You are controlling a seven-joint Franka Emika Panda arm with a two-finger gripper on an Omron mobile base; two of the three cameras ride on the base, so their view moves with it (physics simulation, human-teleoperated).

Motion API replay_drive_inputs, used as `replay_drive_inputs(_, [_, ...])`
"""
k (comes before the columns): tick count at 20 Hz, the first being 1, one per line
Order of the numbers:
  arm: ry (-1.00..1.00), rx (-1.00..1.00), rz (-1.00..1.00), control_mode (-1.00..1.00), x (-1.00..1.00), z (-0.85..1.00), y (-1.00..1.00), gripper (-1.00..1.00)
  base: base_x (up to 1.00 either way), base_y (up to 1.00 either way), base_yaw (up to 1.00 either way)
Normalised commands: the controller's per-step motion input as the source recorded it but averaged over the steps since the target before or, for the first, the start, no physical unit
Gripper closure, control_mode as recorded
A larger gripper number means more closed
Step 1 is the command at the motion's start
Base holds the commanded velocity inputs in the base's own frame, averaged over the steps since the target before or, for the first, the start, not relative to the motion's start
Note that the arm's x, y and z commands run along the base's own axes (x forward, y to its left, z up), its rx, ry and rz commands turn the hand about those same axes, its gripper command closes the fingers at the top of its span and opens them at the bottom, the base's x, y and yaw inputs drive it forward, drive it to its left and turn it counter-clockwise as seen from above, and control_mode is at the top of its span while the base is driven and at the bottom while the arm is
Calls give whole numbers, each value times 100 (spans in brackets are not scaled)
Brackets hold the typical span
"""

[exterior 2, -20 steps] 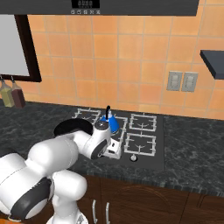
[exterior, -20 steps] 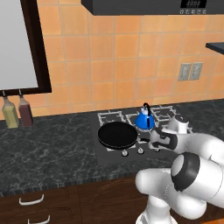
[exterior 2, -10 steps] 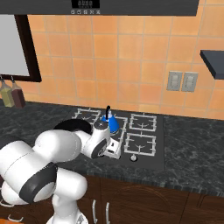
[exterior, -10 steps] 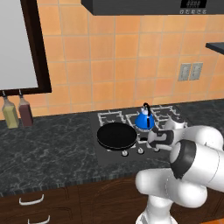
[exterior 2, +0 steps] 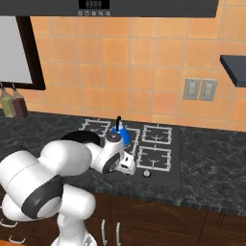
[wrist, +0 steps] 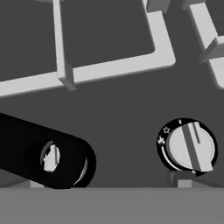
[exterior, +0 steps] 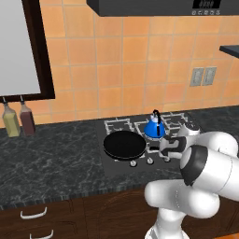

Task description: Pick the kettle from the counter and place it on a stove burner. Then turn the burner on.

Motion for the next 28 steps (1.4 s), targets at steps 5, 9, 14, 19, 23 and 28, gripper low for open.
replay_drive_inputs(5, [0,-1,0,-100,0,-9,-8,-100,0,0,0])
replay_drive_inputs(9, [0,-1,0,-100,-6,-7,-4,-100,0,0,0])
replay_drive_inputs(14, [0,-1,0,-100,-25,-5,-26,-100,0,0,0])
replay_drive_inputs(19, [0,-8,0,-100,-32,-9,-42,-100,0,0,0])
replay_drive_inputs(23, [0,-7,0,-100,-41,-2,-45,-100,0,0,0])
replay_drive_inputs(28, [0,-4,0,-100,-41,-7,-47,-100,0,0,0])
